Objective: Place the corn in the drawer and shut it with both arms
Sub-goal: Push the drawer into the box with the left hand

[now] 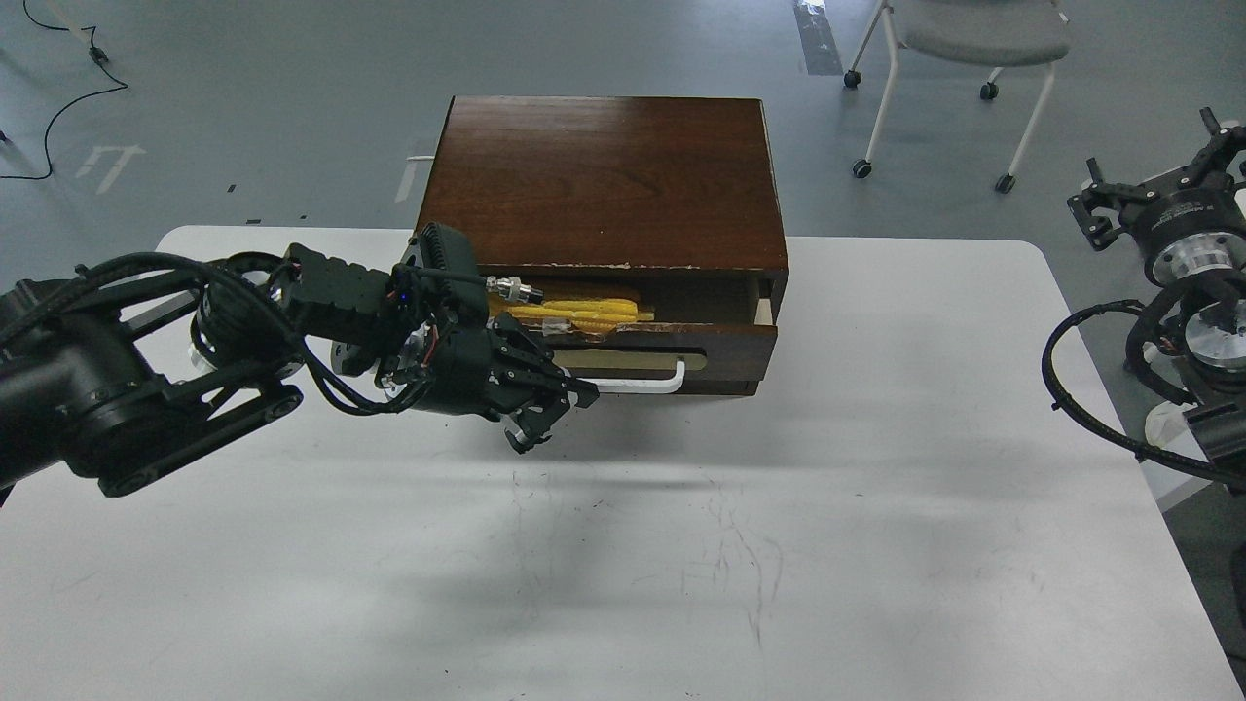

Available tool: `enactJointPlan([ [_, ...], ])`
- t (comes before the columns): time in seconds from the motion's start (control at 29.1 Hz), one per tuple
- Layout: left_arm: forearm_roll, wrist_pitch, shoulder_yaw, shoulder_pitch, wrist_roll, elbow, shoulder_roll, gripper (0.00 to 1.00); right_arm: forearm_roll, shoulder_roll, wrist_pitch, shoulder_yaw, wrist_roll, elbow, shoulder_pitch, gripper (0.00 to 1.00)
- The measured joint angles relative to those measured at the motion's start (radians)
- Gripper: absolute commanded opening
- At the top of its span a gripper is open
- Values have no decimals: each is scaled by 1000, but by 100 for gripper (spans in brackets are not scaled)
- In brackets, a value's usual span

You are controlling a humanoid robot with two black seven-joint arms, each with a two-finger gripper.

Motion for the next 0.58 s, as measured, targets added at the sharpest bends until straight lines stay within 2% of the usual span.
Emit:
enactJointPlan([
  [0.58,0,0,-8,-3,0,29,-6,0,0,-3,0,0,0,0,1,100],
])
